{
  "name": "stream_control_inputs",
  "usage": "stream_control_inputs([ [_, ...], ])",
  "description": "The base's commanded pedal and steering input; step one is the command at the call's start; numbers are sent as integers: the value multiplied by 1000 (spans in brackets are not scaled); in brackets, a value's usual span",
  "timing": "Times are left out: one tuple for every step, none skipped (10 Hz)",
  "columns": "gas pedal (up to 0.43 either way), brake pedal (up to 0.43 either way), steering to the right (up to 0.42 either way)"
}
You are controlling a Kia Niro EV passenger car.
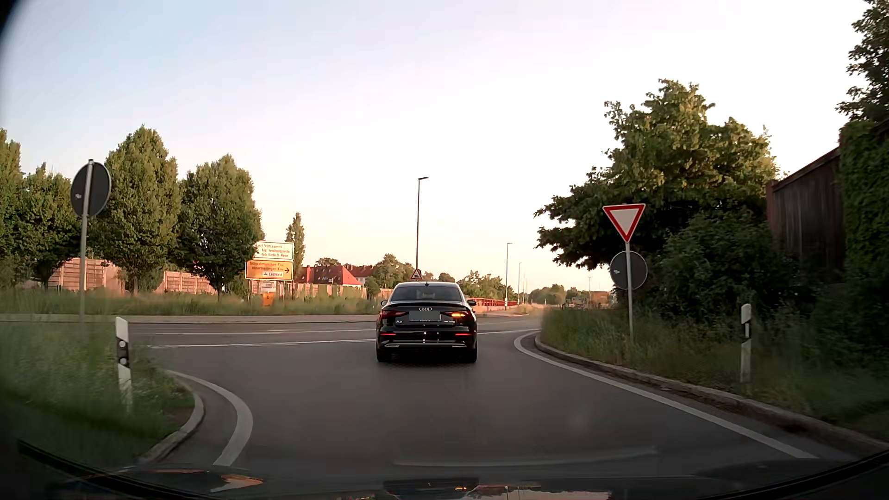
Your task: Follow the waypoints while adhering to traffic rules and regulations
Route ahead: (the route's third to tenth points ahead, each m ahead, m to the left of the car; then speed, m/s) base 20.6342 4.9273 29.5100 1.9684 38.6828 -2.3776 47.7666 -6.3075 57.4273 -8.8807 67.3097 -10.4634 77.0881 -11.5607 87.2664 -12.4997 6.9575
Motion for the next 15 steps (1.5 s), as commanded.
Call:
stream_control_inputs([
  [0,274,-50],
  [0,256,-49],
  [0,238,-48],
  [0,226,-47],
  [0,189,-46],
  [0,85,-45],
  [0,18,-45],
  [0,18,-44],
  [0,18,-36],
  [0,12,-27],
  [28,18,-19],
  [110,18,-12],
  [157,18,0],
  [197,18,14],
  [220,18,31],
])
